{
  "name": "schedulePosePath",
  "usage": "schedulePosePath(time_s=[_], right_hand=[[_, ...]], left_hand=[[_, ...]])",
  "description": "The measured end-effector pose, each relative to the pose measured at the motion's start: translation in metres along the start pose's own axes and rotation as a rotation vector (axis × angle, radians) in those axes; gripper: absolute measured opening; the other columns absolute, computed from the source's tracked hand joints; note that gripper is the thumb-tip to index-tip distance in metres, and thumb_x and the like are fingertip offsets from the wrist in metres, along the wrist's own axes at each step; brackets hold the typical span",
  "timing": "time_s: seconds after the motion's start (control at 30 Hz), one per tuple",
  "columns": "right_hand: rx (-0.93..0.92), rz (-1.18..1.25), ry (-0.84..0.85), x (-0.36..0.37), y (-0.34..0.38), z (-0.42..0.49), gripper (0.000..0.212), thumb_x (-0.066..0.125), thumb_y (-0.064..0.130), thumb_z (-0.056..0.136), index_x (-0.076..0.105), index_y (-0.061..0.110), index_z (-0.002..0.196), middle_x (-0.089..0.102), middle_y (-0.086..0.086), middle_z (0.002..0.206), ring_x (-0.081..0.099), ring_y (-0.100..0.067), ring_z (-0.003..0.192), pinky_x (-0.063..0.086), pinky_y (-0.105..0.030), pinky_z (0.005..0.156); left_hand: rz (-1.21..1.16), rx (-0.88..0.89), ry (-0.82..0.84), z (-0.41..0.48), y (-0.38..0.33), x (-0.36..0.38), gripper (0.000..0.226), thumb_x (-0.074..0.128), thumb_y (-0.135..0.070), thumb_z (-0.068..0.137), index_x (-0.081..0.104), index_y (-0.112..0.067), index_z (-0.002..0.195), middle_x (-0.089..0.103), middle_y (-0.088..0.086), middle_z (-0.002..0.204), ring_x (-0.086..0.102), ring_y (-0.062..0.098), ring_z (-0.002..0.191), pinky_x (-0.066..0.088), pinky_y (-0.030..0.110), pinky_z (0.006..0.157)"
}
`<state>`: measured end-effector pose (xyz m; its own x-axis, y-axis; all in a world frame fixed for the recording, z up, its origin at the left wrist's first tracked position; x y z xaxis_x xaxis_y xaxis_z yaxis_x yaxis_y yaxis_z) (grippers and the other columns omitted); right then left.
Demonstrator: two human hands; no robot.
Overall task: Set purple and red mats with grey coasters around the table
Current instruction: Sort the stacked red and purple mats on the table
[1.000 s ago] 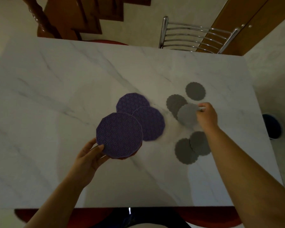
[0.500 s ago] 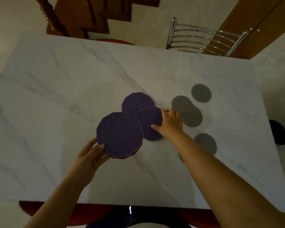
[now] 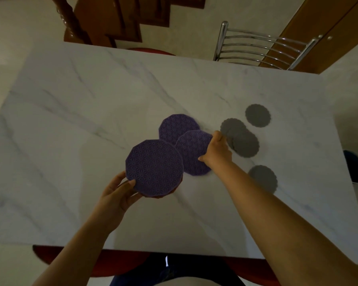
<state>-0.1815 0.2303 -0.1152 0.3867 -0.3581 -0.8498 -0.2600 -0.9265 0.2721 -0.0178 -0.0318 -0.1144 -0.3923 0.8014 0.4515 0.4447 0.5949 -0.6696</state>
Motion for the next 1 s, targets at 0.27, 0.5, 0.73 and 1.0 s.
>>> schedulePosePath(time_s=[0.27, 0.5, 0.73, 1.0], right_hand=[[-0.123, 0.342, -0.111, -0.068, -0.021, -0.033, 0.025, 0.059, 0.011, 0.086, 0.053, 0.016, 0.11, 0.064, -0.005, 0.102, 0.059, -0.02, 0.083, 0.047, -0.032, 0.072], [-0.183, 0.957, -0.044, -0.122, -0.026, -0.073, 0.029, 0.062, 0.004, 0.085, 0.054, 0.031, 0.093, 0.069, 0.001, 0.093, 0.069, -0.003, 0.068, 0.052, -0.019, 0.049], [-0.139, 0.985, 0.186, -0.061, -0.003, -0.088, 0.024, 0.062, 0.009, 0.086, 0.056, 0.03, 0.095, 0.068, 0.002, 0.092, 0.069, -0.006, 0.071, 0.052, -0.018, 0.053], [-0.164, 0.935, 0.071, -0.026, -0.008, -0.098, 0.024, 0.067, 0.015, 0.083, 0.058, 0.032, 0.096, 0.062, 0.006, 0.104, 0.061, -0.016, 0.099, 0.052, -0.03, 0.078]], left_hand=[[-0.032, -0.039, 0.011, 0.004, 0.004, 0.001, 0.031, 0.047, 0.001, 0.091, 0.059, -0.013, 0.115, 0.075, 0.006, 0.099, 0.072, 0.021, 0.084, 0.06, 0.033, 0.071], [-0.037, -0.088, 0.047, 0.009, 0.01, 0.019, 0.035, 0.057, -0.004, 0.082, 0.059, -0.012, 0.116, 0.074, 0.006, 0.097, 0.072, 0.019, 0.078, 0.06, 0.033, 0.07], [-0.034, -0.114, 0.152, 0.002, 0.01, 0.041, 0.039, 0.059, -0.005, 0.078, 0.059, -0.011, 0.116, 0.073, 0.009, 0.101, 0.072, 0.02, 0.08, 0.059, 0.032, 0.069], [-0.03, -0.134, 0.266, -0.01, 0.01, 0.049, 0.033, 0.059, -0.005, 0.078, 0.064, -0.013, 0.11, 0.074, 0.007, 0.099, 0.072, 0.02, 0.082, 0.059, 0.033, 0.071]])
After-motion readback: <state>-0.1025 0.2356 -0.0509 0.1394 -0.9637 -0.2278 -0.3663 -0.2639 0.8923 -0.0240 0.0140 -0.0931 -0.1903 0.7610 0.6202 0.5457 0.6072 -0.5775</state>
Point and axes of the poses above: each hand's wrist, its own z-axis towards the middle knuckle, its own x-axis out of the palm, y = z × x, the point moved 6 cm from there along z, towards the middle knuckle
